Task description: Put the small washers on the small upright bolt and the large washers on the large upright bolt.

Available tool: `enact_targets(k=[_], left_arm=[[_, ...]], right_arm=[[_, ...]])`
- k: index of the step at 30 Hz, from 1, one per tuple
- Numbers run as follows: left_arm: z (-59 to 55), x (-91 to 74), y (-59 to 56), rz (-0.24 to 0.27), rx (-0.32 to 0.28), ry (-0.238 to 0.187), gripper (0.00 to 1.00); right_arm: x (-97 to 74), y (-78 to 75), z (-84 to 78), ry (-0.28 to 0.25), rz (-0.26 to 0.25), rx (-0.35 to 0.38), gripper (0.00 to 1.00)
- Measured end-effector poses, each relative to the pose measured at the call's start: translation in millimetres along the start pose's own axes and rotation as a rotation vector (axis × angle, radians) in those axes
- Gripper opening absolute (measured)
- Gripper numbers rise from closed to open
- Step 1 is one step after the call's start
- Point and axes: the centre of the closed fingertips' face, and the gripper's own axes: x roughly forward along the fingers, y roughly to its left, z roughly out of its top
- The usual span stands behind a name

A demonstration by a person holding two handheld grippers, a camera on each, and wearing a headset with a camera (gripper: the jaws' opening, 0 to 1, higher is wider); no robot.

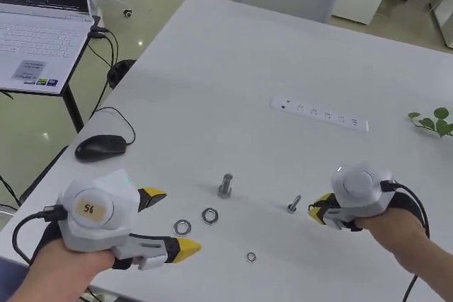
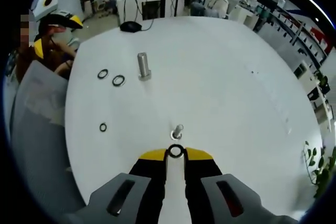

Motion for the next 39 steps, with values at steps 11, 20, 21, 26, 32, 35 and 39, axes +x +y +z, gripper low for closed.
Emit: enact_targets(k=[11, 20, 21, 26, 32, 35, 39], left_arm=[[-1.6, -3.8, 2.2, 0.011, -0.008, -0.001, 0.66], [-2.1, -4.6, 3.6, 0.017, -0.016, -0.006, 0.66], [-2.5, -4.7, 3.6, 0.017, -0.018, -0.006, 0.66], [-4.0, -5.3, 4.3, 0.019, -0.022, -0.006, 0.66], [-5.8, -5.7, 5.6, 0.022, -0.027, -0.005, 0.66], [-5.9, -6.0, 6.5, 0.024, -0.029, -0.005, 0.66], [-5.5, -5.9, 7.1, 0.025, -0.029, -0.005, 0.66]], right_arm=[[1.6, -7.8, 21.1, 0.009, 0.017, -0.073, 0.13], [9.0, -7.2, 27.6, 0.051, 0.049, -0.145, 0.13], [10.4, -6.5, 27.4, 0.056, 0.054, -0.149, 0.13], [14.6, -3.4, 24.0, 0.084, 0.064, -0.172, 0.13], [17.8, -2.8, 20.8, 0.105, 0.071, -0.182, 0.13], [19.4, -3.2, 20.5, 0.109, 0.072, -0.185, 0.13], [22.6, -4.8, 20.0, 0.113, 0.074, -0.184, 0.13]])
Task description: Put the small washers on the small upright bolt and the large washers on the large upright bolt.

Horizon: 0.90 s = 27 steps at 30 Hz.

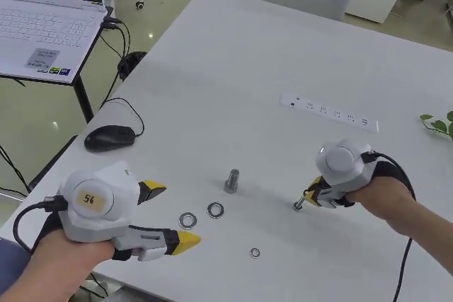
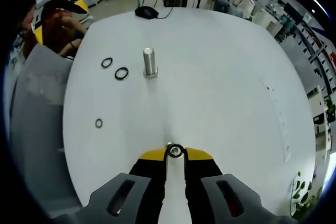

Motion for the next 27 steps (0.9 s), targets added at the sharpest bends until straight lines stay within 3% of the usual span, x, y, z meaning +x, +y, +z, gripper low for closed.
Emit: enact_targets(k=[16, 27], left_arm=[[-0.5, 0.6, -0.6, -0.001, -0.003, 0.003, 0.66], [-3.8, -0.8, -0.5, 0.0, -0.003, 0.012, 0.66]], right_arm=[[6.9, 3.5, -3.2, 0.033, 0.007, -0.017, 0.13], [26.7, 5.5, -9.4, 0.065, 0.013, -0.008, 0.13]])
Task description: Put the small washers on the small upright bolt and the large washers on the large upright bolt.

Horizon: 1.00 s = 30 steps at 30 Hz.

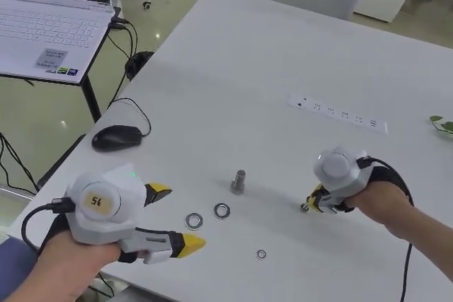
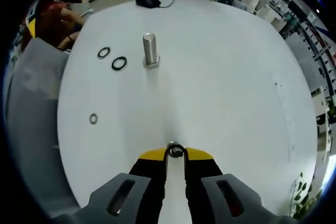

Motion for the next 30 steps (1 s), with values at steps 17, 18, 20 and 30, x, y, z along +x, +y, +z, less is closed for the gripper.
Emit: enact_targets(k=[17, 18, 20, 30], left_arm=[[-0.6, -0.2, 2.0, 0.008, -0.004, 0.008, 0.66], [-0.5, -0.2, 2.5, 0.009, -0.005, 0.008, 0.66], [-0.1, -0.2, 2.7, 0.01, -0.004, 0.008, 0.66], [1.7, 1.5, 0.6, 0.004, 0.005, 0.008, 0.66]], right_arm=[[20.5, 3.1, -9.1, 0.017, 0.018, 0.029, 0.13], [20.3, 3.5, -8.9, 0.015, 0.019, 0.033, 0.14], [19.6, 3.8, -8.3, 0.008, 0.02, 0.044, 0.15], [1.2, 0.0, -10.9, -0.035, -0.009, 0.092, 0.2]])
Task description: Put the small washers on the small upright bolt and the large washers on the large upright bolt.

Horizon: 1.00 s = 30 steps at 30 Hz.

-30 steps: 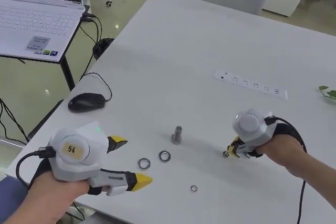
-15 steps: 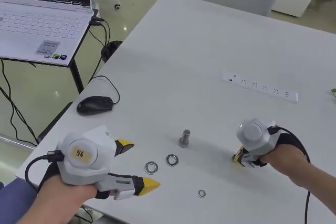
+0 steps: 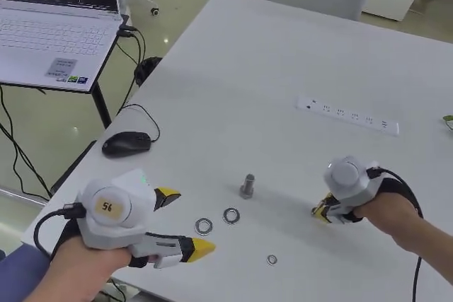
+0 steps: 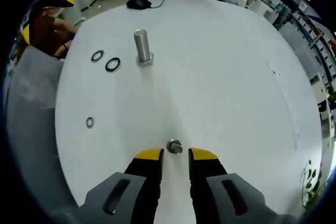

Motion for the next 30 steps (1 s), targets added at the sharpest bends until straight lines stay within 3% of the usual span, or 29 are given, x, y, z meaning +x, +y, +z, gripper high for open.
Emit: enact_targets(k=[21, 30], left_arm=[[11.4, 9.9, -9.3, -0.033, 0.032, -0.005, 0.66], [13.2, 9.5, -10.7, -0.038, 0.043, -0.004, 0.66]], right_arm=[[-57.9, -1.8, -21.9, -0.153, -0.101, 0.145, 0.23], [-63.1, 9.2, -41.2, -0.174, -0.099, 0.22, 0.24]])
